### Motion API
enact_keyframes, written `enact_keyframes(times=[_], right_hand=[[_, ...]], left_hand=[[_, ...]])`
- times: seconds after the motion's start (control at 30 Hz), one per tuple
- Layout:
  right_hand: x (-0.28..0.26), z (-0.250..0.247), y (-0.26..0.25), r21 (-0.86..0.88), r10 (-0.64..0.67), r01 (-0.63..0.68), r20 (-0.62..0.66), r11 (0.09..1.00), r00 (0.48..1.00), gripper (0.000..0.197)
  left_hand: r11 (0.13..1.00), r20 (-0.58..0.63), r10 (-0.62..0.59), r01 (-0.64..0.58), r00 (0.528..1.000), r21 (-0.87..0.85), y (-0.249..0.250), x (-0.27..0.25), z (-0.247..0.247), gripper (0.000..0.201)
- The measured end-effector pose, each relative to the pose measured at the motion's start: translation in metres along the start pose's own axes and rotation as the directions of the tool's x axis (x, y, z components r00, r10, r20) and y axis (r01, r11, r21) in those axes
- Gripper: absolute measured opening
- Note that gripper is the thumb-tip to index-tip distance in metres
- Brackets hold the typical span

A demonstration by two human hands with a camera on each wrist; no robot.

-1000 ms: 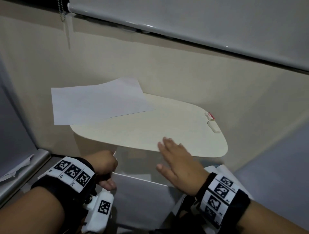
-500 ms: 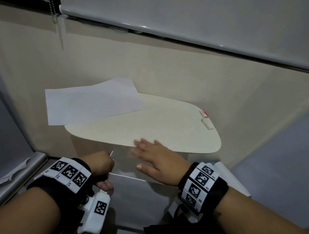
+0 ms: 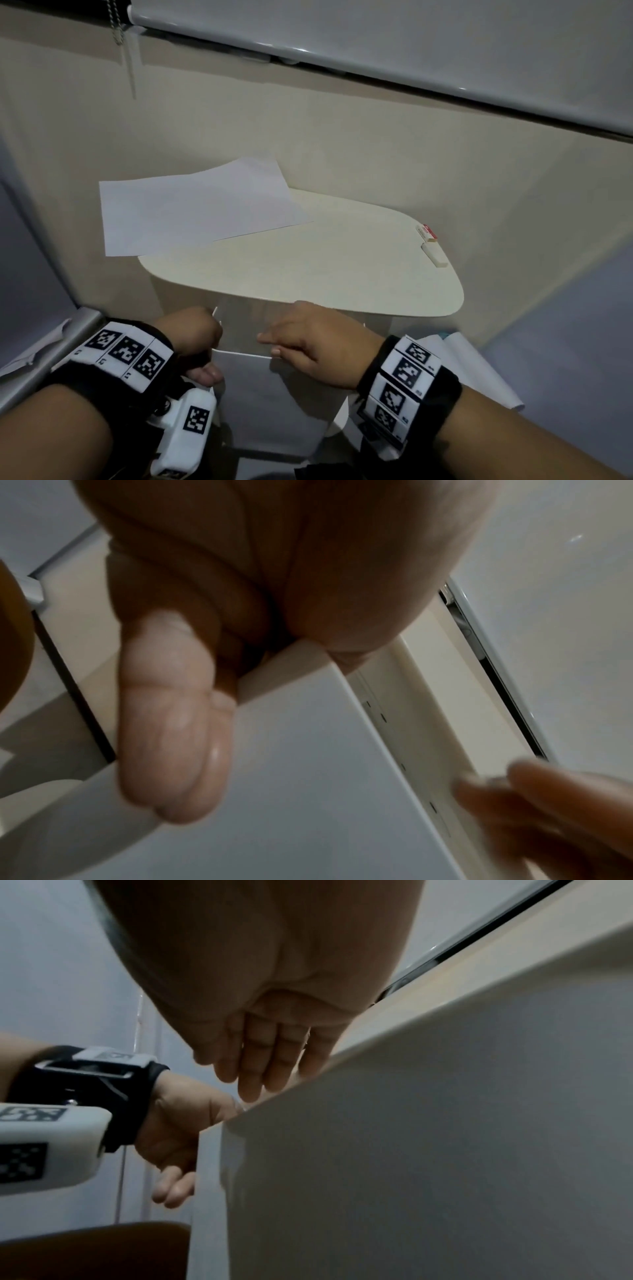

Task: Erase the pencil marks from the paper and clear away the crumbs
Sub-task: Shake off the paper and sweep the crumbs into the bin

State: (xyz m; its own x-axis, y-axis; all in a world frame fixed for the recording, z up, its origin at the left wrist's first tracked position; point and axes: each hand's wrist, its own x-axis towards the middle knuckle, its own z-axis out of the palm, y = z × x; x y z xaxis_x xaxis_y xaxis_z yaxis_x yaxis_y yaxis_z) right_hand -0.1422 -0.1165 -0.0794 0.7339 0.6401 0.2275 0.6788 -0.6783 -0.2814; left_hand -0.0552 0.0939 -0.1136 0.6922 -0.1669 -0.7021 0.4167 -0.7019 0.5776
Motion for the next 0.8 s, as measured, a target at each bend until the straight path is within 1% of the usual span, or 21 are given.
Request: enact_keyframes(times=[0.03, 0.1, 0.17, 0.2, 0.23, 0.27, 0.3, 0.37, 0.4, 0.43, 0.47, 0.5, 0.53, 0.57, 0.6, 0.63, 0.67, 0.7, 0.73, 0.77, 0.8], right_hand=[[-0.006, 0.001, 0.001, 0.006, 0.053, -0.053, -0.008, 0.999, 0.999, 0.027], [-0.014, 0.002, 0.001, -0.024, 0.208, -0.206, 0.075, 0.978, 0.975, 0.028], [-0.019, 0.006, 0.005, -0.071, 0.395, -0.389, 0.136, 0.918, 0.908, 0.012], [-0.021, 0.007, 0.007, -0.060, 0.476, -0.473, 0.127, 0.879, 0.870, 0.011], [-0.022, 0.010, 0.009, -0.038, 0.536, -0.535, 0.112, 0.844, 0.837, 0.024], [-0.024, 0.014, 0.011, -0.007, 0.572, -0.575, 0.116, 0.818, 0.812, 0.033], [-0.026, 0.018, 0.014, 0.012, 0.598, -0.607, 0.155, 0.794, 0.786, 0.034], [-0.030, 0.023, 0.016, 0.001, 0.602, -0.628, 0.281, 0.779, 0.747, 0.030], [-0.031, 0.026, 0.018, 0.015, 0.607, -0.644, 0.316, 0.765, 0.729, 0.032], [-0.033, 0.028, 0.021, 0.052, 0.627, -0.673, 0.315, 0.738, 0.712, 0.032], [-0.035, 0.029, 0.024, 0.107, 0.656, -0.700, 0.275, 0.706, 0.703, 0.027], [-0.037, 0.029, 0.027, 0.126, 0.694, -0.724, 0.216, 0.678, 0.687, 0.021], [-0.039, 0.029, 0.031, 0.109, 0.732, -0.747, 0.149, 0.656, 0.664, 0.017], [-0.043, 0.031, 0.038, 0.058, 0.768, -0.773, 0.092, 0.632, 0.634, 0.020], [-0.046, 0.032, 0.044, -0.003, 0.799, -0.800, 0.047, 0.600, 0.599, 0.027], [-0.051, 0.035, 0.050, -0.053, 0.839, -0.837, 0.021, 0.544, 0.544, 0.035], [-0.056, 0.039, 0.058, -0.081, 0.885, -0.882, 0.009, 0.464, 0.465, 0.043], [-0.060, 0.042, 0.063, -0.097, 0.928, -0.923, 0.012, 0.372, 0.373, 0.051], [-0.065, 0.047, 0.070, -0.056, 0.959, -0.958, 0.049, 0.283, 0.280, 0.058], [-0.070, 0.053, 0.076, 0.017, 0.971, -0.978, 0.117, 0.209, 0.210, 0.059], [-0.074, 0.060, 0.082, 0.087, 0.966, -0.985, 0.197, 0.152, 0.166, 0.054]], left_hand=[[1.000, 0.002, -0.008, 0.008, 1.000, 0.002, -0.001, 0.000, 0.002, 0.029], [1.000, 0.005, -0.025, 0.025, 1.000, -0.007, -0.003, 0.000, 0.008, 0.029], [0.997, 0.027, -0.051, 0.052, 0.998, -0.051, -0.006, 0.002, 0.014, 0.033], [0.996, 0.034, -0.063, 0.065, 0.997, -0.059, -0.008, 0.004, 0.017, 0.038], [0.996, 0.043, -0.076, 0.078, 0.996, -0.050, -0.010, 0.006, 0.020, 0.042], [0.995, 0.066, -0.087, 0.091, 0.994, -0.050, -0.009, 0.008, 0.022, 0.043], [0.994, 0.075, -0.097, 0.100, 0.992, -0.038, -0.008, 0.007, 0.025, 0.041], [0.994, 0.072, -0.099, 0.101, 0.993, -0.028, -0.006, 0.009, 0.030, 0.037], [0.996, 0.064, -0.083, 0.084, 0.995, -0.016, -0.006, 0.011, 0.033, 0.036], [0.997, 0.051, -0.070, 0.071, 0.996, -0.008, -0.006, 0.014, 0.036, 0.031], [0.998, 0.015, -0.057, 0.057, 0.998, -0.003, -0.005, 0.013, 0.039, 0.021], [0.999, -0.036, -0.031, 0.031, 0.999, 0.007, -0.005, 0.016, 0.040, 0.018], [1.000, -0.080, -0.016, 0.017, 0.997, 0.010, -0.006, 0.021, 0.043, 0.023], [1.000, -0.095, -0.001, 0.002, 0.995, 0.009, -0.007, 0.025, 0.045, 0.025], [1.000, -0.085, 0.003, -0.002, 0.996, 0.010, -0.007, 0.027, 0.046, 0.025], [1.000, -0.058, 0.012, -0.012, 0.998, -0.002, -0.009, 0.030, 0.047, 0.023], [0.999, -0.033, 0.019, -0.021, 0.999, -0.043, -0.012, 0.033, 0.047, 0.021], [0.998, -0.002, 0.028, -0.028, 1.000, -0.065, -0.015, 0.037, 0.047, 0.021], [0.998, 0.020, 0.036, -0.035, 0.999, -0.059, -0.017, 0.040, 0.049, 0.019], [0.997, 0.033, 0.054, -0.052, 0.998, -0.049, -0.018, 0.042, 0.051, 0.016], [0.997, 0.051, 0.061, -0.058, 0.997, -0.052, -0.020, 0.043, 0.053, 0.013]])
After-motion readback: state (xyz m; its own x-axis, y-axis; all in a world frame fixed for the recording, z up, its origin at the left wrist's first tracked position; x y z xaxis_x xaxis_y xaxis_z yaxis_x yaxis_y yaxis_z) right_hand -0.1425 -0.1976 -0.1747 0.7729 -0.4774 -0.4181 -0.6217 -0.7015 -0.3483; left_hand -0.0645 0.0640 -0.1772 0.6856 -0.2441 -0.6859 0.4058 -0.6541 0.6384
